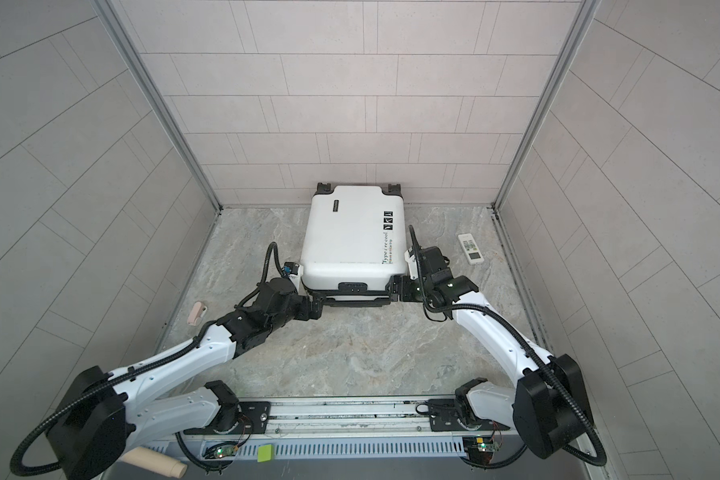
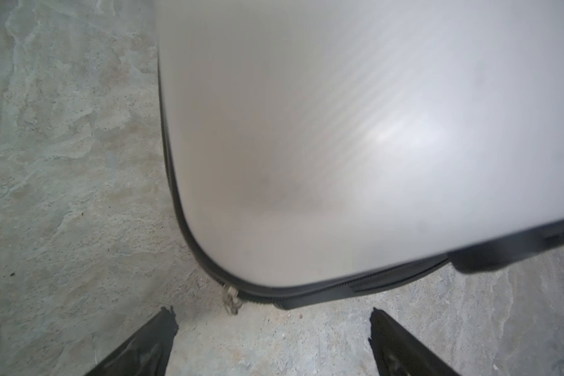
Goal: Pack the luggage
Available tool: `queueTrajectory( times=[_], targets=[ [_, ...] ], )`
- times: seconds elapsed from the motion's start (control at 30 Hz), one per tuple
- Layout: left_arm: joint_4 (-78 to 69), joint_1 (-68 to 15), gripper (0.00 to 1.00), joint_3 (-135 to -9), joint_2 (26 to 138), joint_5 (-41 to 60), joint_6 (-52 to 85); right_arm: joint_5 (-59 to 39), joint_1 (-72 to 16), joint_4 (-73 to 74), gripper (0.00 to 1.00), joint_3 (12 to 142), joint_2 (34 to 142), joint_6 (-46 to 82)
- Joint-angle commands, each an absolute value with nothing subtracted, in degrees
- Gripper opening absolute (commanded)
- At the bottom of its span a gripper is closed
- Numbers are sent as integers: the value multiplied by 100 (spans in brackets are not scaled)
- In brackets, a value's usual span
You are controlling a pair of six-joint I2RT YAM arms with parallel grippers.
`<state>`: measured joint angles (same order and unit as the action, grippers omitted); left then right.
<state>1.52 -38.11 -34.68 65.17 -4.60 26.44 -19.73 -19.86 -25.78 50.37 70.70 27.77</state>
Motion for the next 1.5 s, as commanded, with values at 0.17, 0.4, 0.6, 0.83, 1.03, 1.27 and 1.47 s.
queueTrajectory(
  times=[0.17,0.4,0.6,0.83,1.03,1.27,1.47],
  targets=[
    [-220,-3548,98,-3994,6816,-478,2593,-1720,-1888,-2093,91,5315,7345,3057],
    [-33,-3270,97,-4134,6859,-285,2603,-1762,-1842,-2022,96,5428,7520,3086],
    [84,-3191,97,-4520,7166,-36,2490,-1802,-1794,-2021,96,5696,7768,3093],
    [328,-3188,94,-4743,7240,65,2328,-1861,-1784,-2026,96,5829,7828,3103],
    [520,-3190,89,-4040,6607,147,2110,-1813,-1767,-2237,96,5670,7563,2937],
    [91,-3215,69,-2932,5816,40,2222,-1751,-1767,-2379,95,5451,7214,2910],
    [-1512,-3211,61,-2239,6057,41,2325,-1767,-1767,-2382,94,5363,7089,2962]
  ],
)
